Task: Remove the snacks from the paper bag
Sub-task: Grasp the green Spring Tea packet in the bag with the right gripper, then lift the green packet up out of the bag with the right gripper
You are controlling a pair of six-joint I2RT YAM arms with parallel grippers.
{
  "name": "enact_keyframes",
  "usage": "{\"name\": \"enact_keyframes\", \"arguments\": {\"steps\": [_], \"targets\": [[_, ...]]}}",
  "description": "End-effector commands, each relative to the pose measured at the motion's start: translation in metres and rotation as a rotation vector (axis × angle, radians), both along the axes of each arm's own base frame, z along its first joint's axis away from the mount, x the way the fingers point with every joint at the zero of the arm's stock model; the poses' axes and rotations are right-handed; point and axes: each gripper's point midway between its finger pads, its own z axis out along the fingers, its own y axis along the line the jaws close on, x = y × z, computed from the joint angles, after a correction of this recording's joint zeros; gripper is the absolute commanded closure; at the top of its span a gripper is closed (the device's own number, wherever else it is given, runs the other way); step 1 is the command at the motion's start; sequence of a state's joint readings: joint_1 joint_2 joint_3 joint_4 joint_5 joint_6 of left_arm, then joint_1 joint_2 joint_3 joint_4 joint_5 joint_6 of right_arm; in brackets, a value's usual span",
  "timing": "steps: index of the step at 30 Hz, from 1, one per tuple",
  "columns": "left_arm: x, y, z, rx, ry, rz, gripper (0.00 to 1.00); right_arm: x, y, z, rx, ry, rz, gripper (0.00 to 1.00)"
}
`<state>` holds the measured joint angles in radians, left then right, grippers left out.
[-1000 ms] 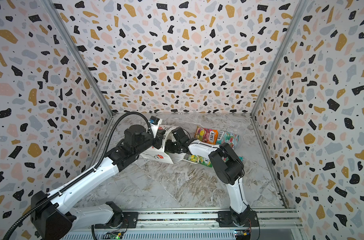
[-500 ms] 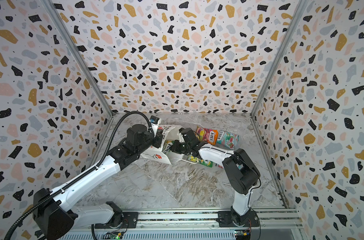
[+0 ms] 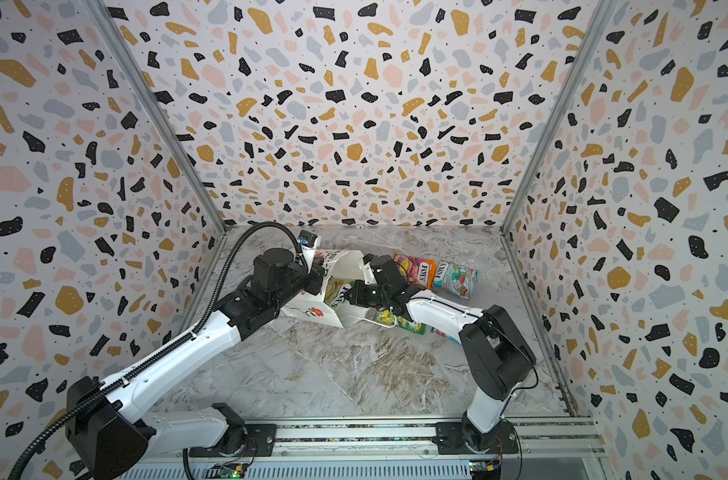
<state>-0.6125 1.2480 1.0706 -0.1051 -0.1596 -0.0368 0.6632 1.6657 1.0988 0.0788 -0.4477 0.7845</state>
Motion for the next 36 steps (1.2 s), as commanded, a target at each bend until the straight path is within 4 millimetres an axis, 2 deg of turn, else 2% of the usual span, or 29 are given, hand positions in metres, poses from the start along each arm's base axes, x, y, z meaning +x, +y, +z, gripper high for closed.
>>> {"name": "enact_keyframes", "arguments": {"steps": [1,8,14,25,32,36], "targets": [[0.003,0.003,0.016,-0.005,-0.048,0.019,1.0,-0.003,-0.01,0.043,0.033,-0.127,0.015,1.0],[0.004,0.004,0.015,-0.004,-0.044,0.026,1.0,-0.012,-0.03,0.081,0.069,-0.214,0.025,1.0],[0.006,0.005,0.014,0.0,-0.041,0.037,1.0,-0.021,-0.042,0.105,0.088,-0.265,0.045,1.0],[0.008,0.005,0.01,0.01,-0.025,0.047,1.0,-0.045,-0.059,0.174,0.142,-0.42,0.083,1.0],[0.01,0.008,0.009,0.013,-0.026,0.068,1.0,-0.057,-0.083,0.199,0.124,-0.463,0.059,1.0],[0.011,0.01,0.01,0.006,-0.027,0.086,1.0,-0.063,-0.106,0.203,0.057,-0.483,0.009,1.0]]}}
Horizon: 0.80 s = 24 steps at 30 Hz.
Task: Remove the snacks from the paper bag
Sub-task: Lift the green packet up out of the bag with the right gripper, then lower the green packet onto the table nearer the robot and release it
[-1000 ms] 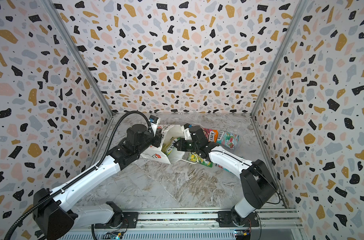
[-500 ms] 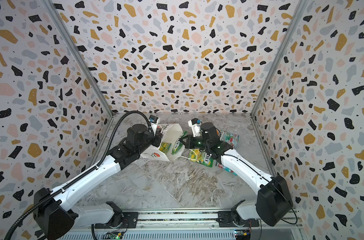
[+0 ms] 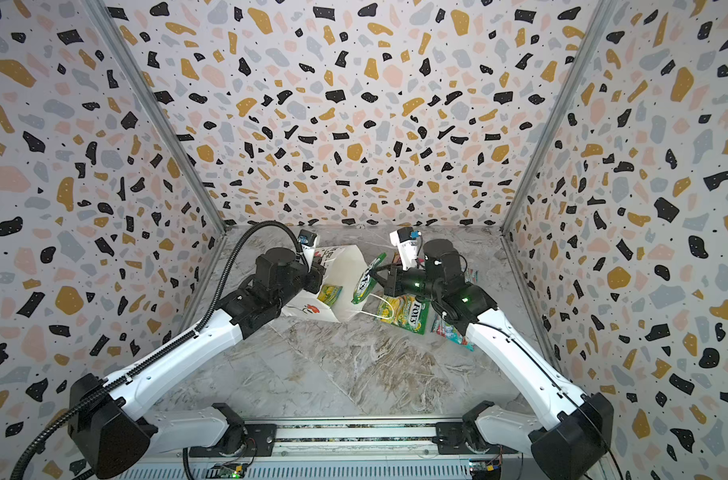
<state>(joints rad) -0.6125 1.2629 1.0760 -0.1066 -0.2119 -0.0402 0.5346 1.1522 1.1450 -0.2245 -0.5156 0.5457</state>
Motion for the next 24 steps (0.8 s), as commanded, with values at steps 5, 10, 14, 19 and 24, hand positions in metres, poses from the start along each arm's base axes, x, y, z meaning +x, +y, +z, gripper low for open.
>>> {"name": "enact_keyframes", "arguments": {"steps": [5,10,14,19,24], "targets": [[0.008,0.009,0.015,-0.021,-0.034,0.075,1.0,-0.017,-0.051,0.018,-0.115,-0.064,-0.121,1.0],[0.009,0.015,0.018,-0.029,-0.043,0.11,1.0,-0.03,-0.078,-0.006,-0.212,-0.009,-0.18,1.0],[0.01,0.016,0.017,-0.031,-0.043,0.123,1.0,-0.044,-0.089,-0.028,-0.268,0.046,-0.192,1.0],[0.01,0.018,0.017,-0.03,-0.045,0.132,1.0,-0.057,-0.089,-0.066,-0.298,0.137,-0.156,1.0],[0.011,0.018,0.017,-0.03,-0.044,0.133,1.0,-0.068,-0.074,-0.097,-0.248,0.218,-0.067,1.0]]}}
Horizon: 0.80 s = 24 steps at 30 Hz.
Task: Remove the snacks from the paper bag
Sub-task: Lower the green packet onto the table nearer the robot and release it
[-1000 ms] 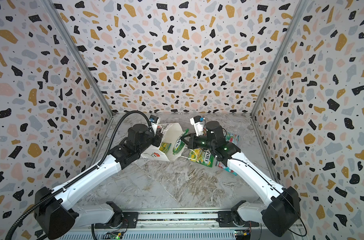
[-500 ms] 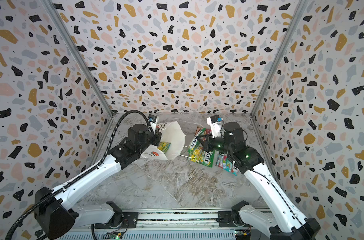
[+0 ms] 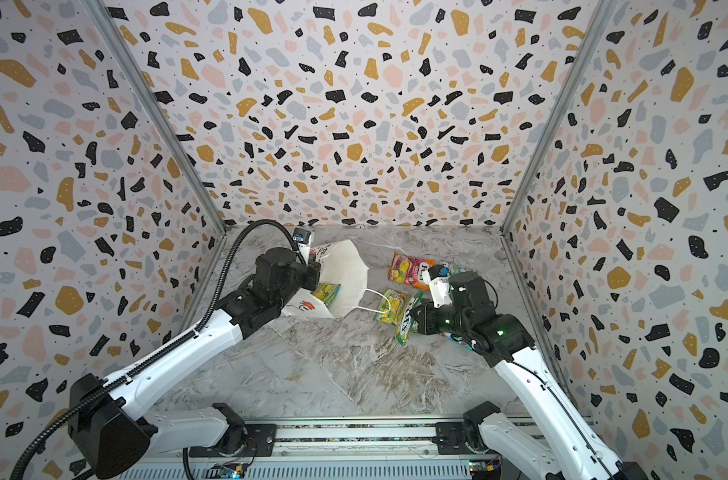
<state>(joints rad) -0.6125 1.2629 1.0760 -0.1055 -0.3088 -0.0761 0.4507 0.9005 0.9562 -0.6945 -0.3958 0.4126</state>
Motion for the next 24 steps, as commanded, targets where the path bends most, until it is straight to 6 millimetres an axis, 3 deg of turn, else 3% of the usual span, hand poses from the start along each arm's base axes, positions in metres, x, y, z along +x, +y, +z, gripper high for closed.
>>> {"name": "enact_keyframes", "arguments": {"steps": [1,11,21,24], "targets": [[0.004,0.003,0.015,-0.026,-0.036,0.03,1.0,-0.007,0.013,-0.001,0.077,0.013,0.06,1.0],[0.004,0.003,0.015,-0.023,-0.037,0.034,1.0,-0.021,0.052,-0.036,0.212,0.128,0.187,1.0],[0.005,0.002,0.013,-0.022,-0.033,0.029,1.0,-0.021,0.087,-0.048,0.353,0.156,0.275,1.0],[0.005,0.002,0.012,-0.02,-0.029,0.027,1.0,-0.019,0.09,-0.059,0.355,0.183,0.271,1.0]]}}
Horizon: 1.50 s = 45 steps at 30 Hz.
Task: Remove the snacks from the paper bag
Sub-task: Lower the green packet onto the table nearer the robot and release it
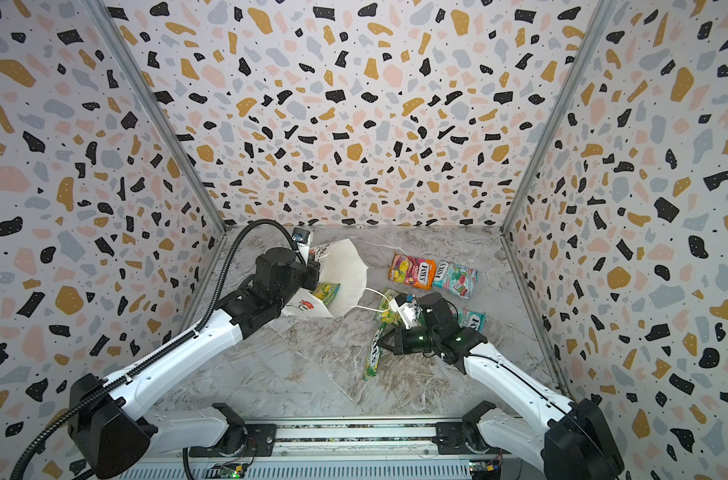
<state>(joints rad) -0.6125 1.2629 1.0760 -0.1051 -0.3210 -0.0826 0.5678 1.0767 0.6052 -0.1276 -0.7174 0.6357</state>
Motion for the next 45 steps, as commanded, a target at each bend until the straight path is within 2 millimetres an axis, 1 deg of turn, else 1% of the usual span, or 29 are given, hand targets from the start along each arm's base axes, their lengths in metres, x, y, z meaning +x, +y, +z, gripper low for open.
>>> {"name": "enact_keyframes", "arguments": {"steps": [1,4,13,16,21,24,29,30,32,34,37,41,44,45], "targets": [[0.004,-0.001,0.012,-0.021,-0.029,0.012,1.0,0.006,0.011,0.015,0.082,-0.048,0.019,1.0],[0.004,-0.001,0.012,-0.02,-0.028,0.008,1.0,0.007,0.002,-0.005,-0.001,-0.041,-0.012,1.0],[0.002,-0.003,0.015,-0.027,-0.032,-0.005,1.0,0.006,-0.046,-0.066,-0.309,-0.014,-0.134,1.0],[0.002,-0.003,0.013,-0.026,-0.028,-0.007,1.0,0.006,-0.061,-0.081,-0.395,0.003,-0.172,1.0],[0.002,-0.005,0.013,-0.029,-0.027,-0.014,1.0,0.009,-0.074,-0.089,-0.469,0.022,-0.226,1.0],[0.002,-0.005,0.014,-0.029,-0.029,-0.014,1.0,0.01,-0.088,-0.096,-0.545,0.051,-0.287,1.0],[0.002,-0.005,0.014,-0.03,-0.028,-0.017,1.0,0.01,-0.105,-0.105,-0.621,0.082,-0.366,0.99],[0.002,-0.005,0.013,-0.03,-0.027,-0.017,1.0,0.01,-0.108,-0.105,-0.633,0.082,-0.379,0.93],[0.001,-0.006,0.013,-0.029,-0.025,-0.024,1.0,0.012,-0.11,-0.103,-0.643,0.073,-0.393,0.72],[0.0,-0.008,0.014,-0.031,-0.025,-0.038,1.0,0.016,-0.112,-0.098,-0.645,0.058,-0.411,0.58],[-0.002,-0.013,0.015,-0.037,-0.025,-0.074,1.0,0.023,-0.114,-0.083,-0.63,0.013,-0.445,0.5],[-0.007,-0.02,0.016,-0.042,-0.027,-0.125,1.0,0.035,-0.109,-0.055,-0.56,-0.076,-0.477,0.48],[-0.01,-0.026,0.018,-0.05,-0.028,-0.166,1.0,0.043,-0.095,-0.029,-0.451,-0.15,-0.465,0.48],[-0.012,-0.029,0.018,-0.052,-0.03,-0.183,1.0,0.045,-0.087,-0.019,-0.402,-0.173,-0.446,0.48]]}}
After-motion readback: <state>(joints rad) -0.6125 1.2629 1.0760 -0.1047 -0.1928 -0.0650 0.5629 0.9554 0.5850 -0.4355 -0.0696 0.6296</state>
